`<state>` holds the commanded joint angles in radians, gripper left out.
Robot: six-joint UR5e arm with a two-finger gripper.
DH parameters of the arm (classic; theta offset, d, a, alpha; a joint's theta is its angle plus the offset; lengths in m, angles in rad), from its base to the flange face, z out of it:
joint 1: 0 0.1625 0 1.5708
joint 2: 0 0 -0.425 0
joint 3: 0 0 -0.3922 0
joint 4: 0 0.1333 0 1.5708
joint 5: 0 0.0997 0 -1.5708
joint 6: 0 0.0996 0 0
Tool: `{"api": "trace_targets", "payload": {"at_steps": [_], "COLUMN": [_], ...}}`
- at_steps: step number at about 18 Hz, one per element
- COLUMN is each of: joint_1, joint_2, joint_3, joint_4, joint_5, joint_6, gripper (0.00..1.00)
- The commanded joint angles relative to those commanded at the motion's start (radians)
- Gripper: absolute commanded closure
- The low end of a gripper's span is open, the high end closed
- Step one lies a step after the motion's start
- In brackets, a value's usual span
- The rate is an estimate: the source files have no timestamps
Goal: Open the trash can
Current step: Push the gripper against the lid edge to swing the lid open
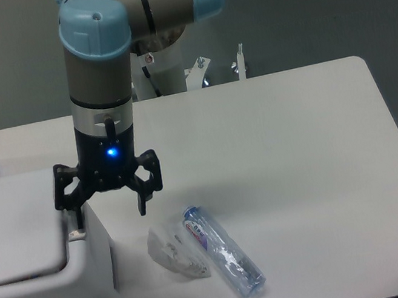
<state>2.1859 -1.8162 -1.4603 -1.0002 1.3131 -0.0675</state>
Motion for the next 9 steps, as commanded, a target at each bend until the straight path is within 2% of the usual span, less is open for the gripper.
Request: {"api": "trace_targets", "payload": {"at_steps": [5,9], "joint_1": [0.0,0.014], "joint_2": [0.003,0.011], "joint_3": [0.009,0.092], "joint_4": [0.0,0.005], "joint_5": [0.0,0.011], "joint_6": [0.002,0.006], "gripper": [0.0,0.0]}}
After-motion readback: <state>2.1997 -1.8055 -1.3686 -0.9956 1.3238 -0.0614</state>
